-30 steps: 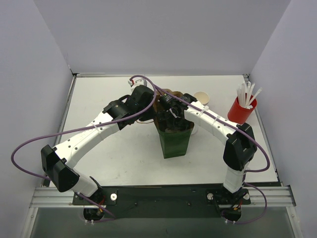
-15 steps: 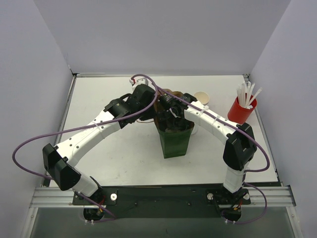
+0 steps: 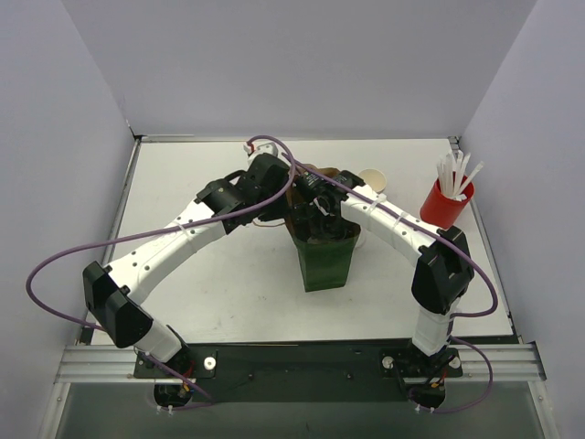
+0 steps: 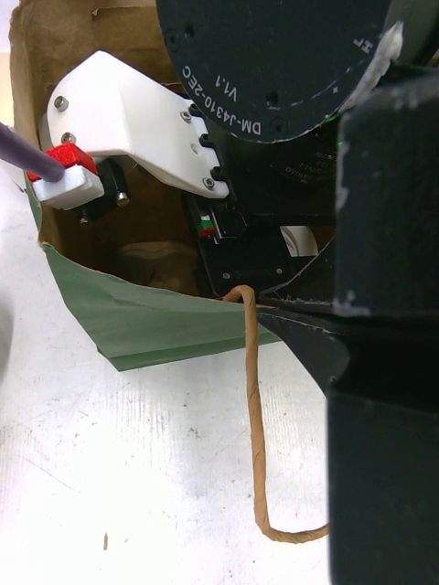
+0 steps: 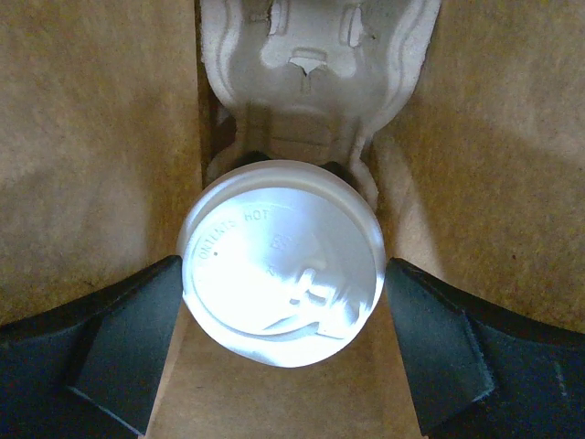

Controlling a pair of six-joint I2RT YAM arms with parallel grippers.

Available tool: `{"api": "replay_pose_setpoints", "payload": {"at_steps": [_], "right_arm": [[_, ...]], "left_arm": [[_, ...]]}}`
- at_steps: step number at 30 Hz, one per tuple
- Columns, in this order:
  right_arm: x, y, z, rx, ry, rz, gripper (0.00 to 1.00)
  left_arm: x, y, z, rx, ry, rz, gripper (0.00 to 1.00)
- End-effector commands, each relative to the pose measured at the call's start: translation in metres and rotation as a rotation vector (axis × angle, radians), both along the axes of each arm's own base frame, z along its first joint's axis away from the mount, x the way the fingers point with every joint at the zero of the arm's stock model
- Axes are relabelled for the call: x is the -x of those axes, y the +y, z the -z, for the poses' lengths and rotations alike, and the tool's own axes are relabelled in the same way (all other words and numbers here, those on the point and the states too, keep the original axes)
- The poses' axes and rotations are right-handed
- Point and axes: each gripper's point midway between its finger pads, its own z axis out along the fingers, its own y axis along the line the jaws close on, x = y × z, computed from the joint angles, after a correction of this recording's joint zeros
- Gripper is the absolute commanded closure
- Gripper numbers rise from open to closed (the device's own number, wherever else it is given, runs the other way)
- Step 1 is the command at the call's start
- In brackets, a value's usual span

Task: Pack the takeout coffee

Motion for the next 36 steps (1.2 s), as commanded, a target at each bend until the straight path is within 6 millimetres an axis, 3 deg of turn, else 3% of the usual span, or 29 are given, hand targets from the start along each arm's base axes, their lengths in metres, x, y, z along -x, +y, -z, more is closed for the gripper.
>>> {"api": "replay_pose_setpoints", "payload": {"at_steps": [1,36], "right_arm": [[0.003,-0.018,-0.002,0.089,0.012,0.009,0.14],[-0.012,-0.009,-0.046,0.045,-0.088,0.034,0.1]], "left_arm": [[0.005,-0.006,0.0,-0.007,0.033,0.045,1.0],[0.005,-0.012,-0.006,-0.051,0.031,0.093,1.0]]}}
